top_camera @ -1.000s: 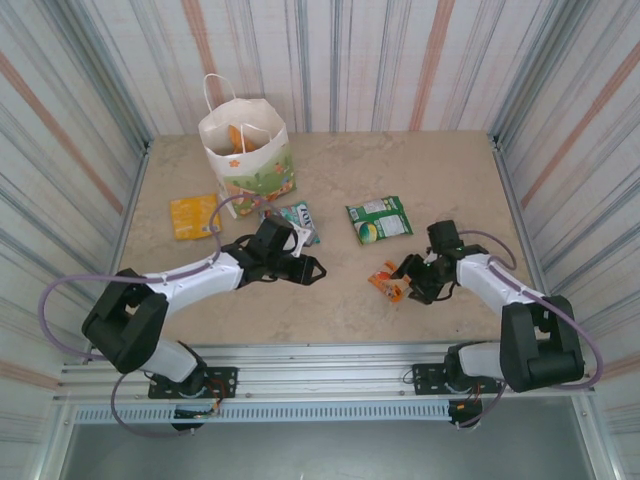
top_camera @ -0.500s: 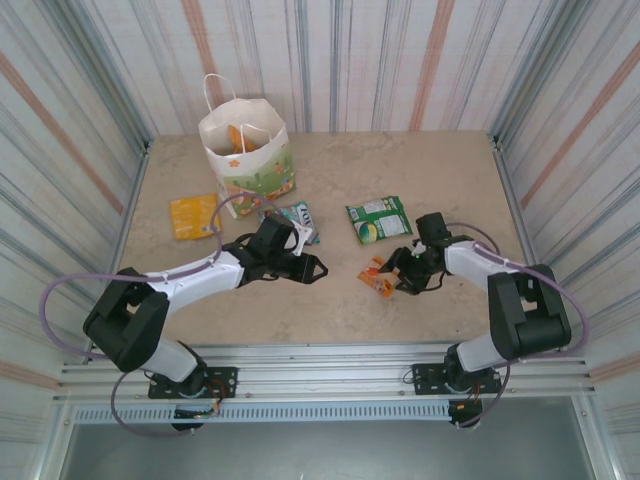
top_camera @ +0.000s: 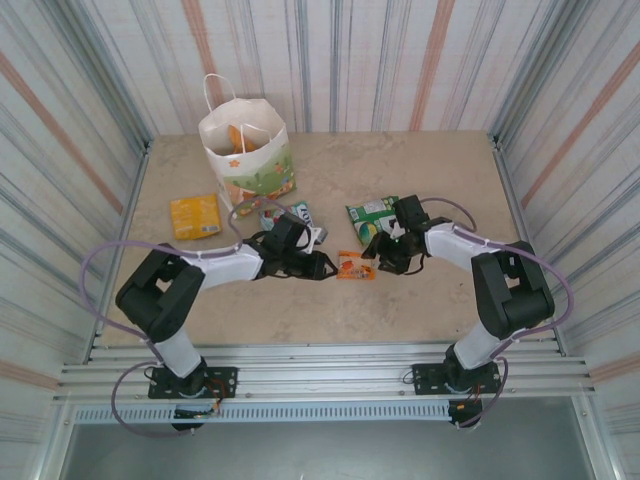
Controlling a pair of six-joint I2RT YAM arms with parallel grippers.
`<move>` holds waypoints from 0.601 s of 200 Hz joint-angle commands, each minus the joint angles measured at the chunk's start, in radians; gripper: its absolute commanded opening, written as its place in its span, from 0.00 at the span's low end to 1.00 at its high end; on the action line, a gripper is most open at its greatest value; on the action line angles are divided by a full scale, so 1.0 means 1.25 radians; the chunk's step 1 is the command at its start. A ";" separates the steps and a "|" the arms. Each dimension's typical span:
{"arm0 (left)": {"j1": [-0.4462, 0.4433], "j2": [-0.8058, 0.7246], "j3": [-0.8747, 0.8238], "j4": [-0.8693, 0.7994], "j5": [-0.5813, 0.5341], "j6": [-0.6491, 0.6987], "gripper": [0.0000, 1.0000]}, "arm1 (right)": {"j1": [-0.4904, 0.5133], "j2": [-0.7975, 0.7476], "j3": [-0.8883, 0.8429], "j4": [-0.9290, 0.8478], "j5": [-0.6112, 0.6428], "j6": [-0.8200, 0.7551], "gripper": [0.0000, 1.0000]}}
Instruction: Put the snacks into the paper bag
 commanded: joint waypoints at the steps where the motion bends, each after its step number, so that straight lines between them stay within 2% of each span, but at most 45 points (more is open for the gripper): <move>1: -0.005 0.037 0.021 0.068 0.028 -0.081 0.43 | 0.000 -0.025 -0.024 -0.046 0.010 -0.031 0.57; 71: -0.005 0.096 0.027 0.100 -0.007 -0.122 0.44 | 0.006 0.014 -0.043 0.002 -0.023 -0.034 0.42; 120: -0.005 0.148 0.053 0.115 0.012 -0.131 0.43 | 0.014 0.038 -0.055 0.023 -0.031 -0.035 0.31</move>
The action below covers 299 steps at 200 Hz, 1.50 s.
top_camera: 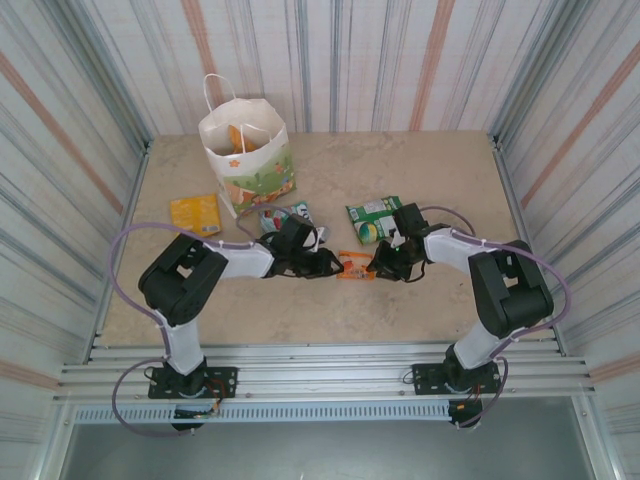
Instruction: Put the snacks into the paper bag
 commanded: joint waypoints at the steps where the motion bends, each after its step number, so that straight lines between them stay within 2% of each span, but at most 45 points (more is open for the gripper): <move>1: -0.005 0.033 0.022 0.013 0.002 -0.015 0.43 | 0.011 0.024 -0.012 0.009 -0.011 -0.018 0.31; 77: -0.006 0.091 0.038 0.049 0.028 -0.029 0.39 | 0.029 0.062 -0.015 0.047 -0.026 -0.009 0.25; 103: -0.008 0.097 0.046 0.055 0.040 -0.031 0.34 | 0.033 0.067 -0.012 0.057 -0.031 -0.006 0.25; 120: -0.009 0.092 0.047 0.049 0.040 -0.026 0.26 | 0.033 0.060 -0.012 0.053 -0.030 -0.004 0.25; 133: -0.010 0.081 0.049 0.026 0.023 -0.009 0.20 | 0.036 0.043 -0.017 0.053 -0.023 -0.004 0.28; 152: -0.013 0.048 0.050 -0.041 -0.024 0.036 0.13 | 0.042 -0.006 -0.029 0.060 -0.006 0.001 0.37; 198: -0.013 -0.069 0.066 -0.177 -0.111 0.133 0.03 | 0.044 -0.128 -0.045 0.073 0.032 -0.007 0.52; 250: -0.009 -0.216 0.130 -0.343 -0.223 0.257 0.00 | 0.077 -0.258 -0.045 0.113 0.092 -0.015 0.54; 276: 0.017 -0.267 0.159 -0.381 -0.229 0.301 0.00 | 0.102 -0.319 -0.056 0.170 0.126 -0.023 0.55; 299: 0.054 -0.306 0.195 -0.408 -0.231 0.344 0.00 | 0.118 -0.339 -0.061 0.258 0.115 -0.024 0.56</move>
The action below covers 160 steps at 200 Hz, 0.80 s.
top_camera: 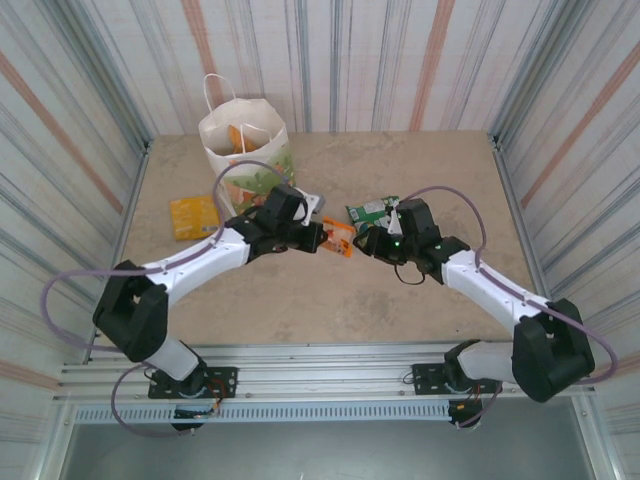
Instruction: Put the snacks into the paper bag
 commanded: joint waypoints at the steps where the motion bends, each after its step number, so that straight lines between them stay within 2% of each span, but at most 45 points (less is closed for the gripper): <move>1: 0.038 -0.049 0.047 -0.071 -0.032 0.083 0.00 | 0.016 -0.025 -0.014 0.105 0.021 -0.025 0.56; 30: 0.091 -0.059 0.145 -0.132 -0.036 0.155 0.00 | 0.048 0.015 0.026 0.204 -0.022 -0.047 0.54; 48: 0.128 -0.054 0.218 -0.173 -0.039 0.196 0.00 | 0.071 0.057 0.080 0.207 -0.031 -0.074 0.54; 98: 0.254 -0.036 0.384 -0.182 -0.011 0.270 0.00 | 0.117 0.147 0.210 0.208 -0.052 -0.136 0.54; 160: 0.409 0.050 0.602 -0.172 0.069 0.265 0.00 | 0.150 0.208 0.273 0.208 -0.061 -0.155 0.53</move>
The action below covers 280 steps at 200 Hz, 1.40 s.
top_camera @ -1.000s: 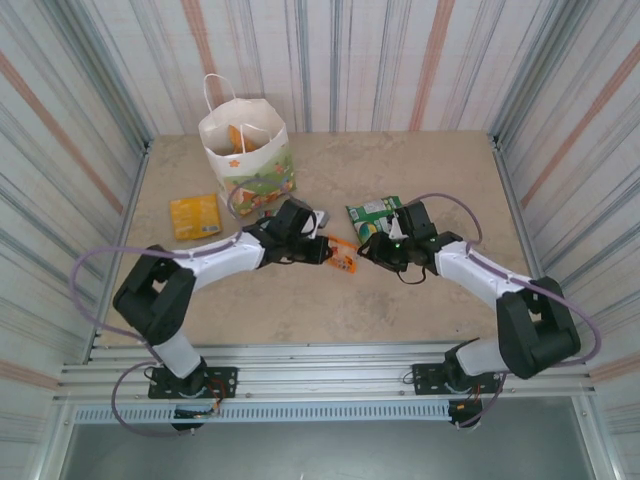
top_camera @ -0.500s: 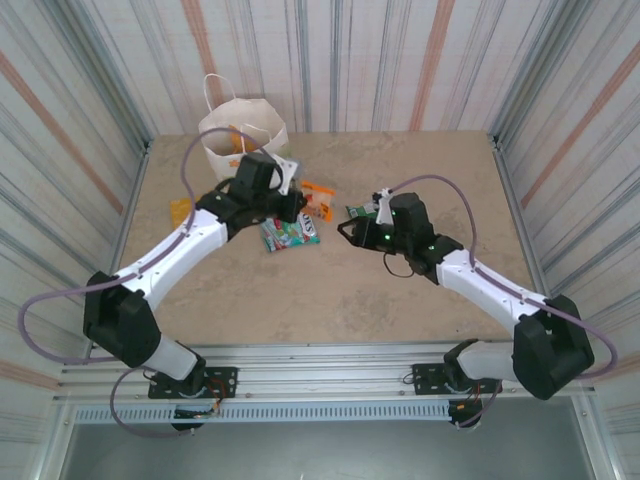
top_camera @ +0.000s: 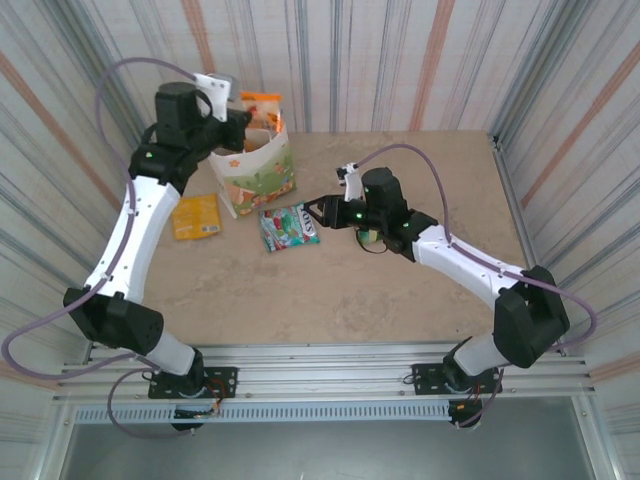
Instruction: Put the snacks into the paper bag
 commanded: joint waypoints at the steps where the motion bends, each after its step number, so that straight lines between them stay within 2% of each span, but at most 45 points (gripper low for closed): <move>1: 0.046 0.043 0.076 0.007 0.049 0.012 0.00 | 0.014 0.025 0.027 0.002 -0.013 -0.029 0.53; 48: 0.131 0.163 0.193 -0.006 0.058 -0.082 0.00 | 0.023 0.047 0.037 -0.004 -0.019 -0.021 0.53; 100: 0.137 0.243 0.185 -0.045 0.126 -0.117 0.03 | 0.025 0.050 0.036 -0.026 -0.010 -0.022 0.53; 109: 0.137 0.250 0.178 -0.045 0.132 -0.117 0.08 | 0.024 0.049 0.036 -0.029 -0.010 -0.022 0.53; 127: 0.138 0.257 0.176 -0.059 0.128 -0.109 0.31 | 0.024 0.048 0.035 -0.037 -0.006 -0.023 0.53; 140: 0.138 0.251 0.169 -0.064 0.118 -0.106 0.41 | 0.025 0.047 0.033 -0.044 0.001 -0.025 0.53; 156: 0.137 0.222 0.134 -0.053 0.104 -0.099 0.47 | 0.024 0.047 0.031 -0.055 0.010 -0.029 0.55; 197: 0.137 0.103 0.019 -0.039 0.049 -0.077 0.48 | 0.023 0.047 0.018 -0.065 0.023 -0.023 0.55; 233: 0.134 -0.051 -0.142 -0.026 0.029 -0.077 0.50 | 0.023 0.042 0.006 -0.083 0.042 -0.017 0.56; 257: 0.134 -0.159 -0.264 -0.016 0.040 -0.090 0.54 | 0.023 0.031 -0.012 -0.093 0.058 -0.013 0.56; 280: 0.132 -0.246 -0.401 0.029 0.101 -0.143 0.54 | 0.022 0.032 -0.032 -0.097 0.067 -0.009 0.56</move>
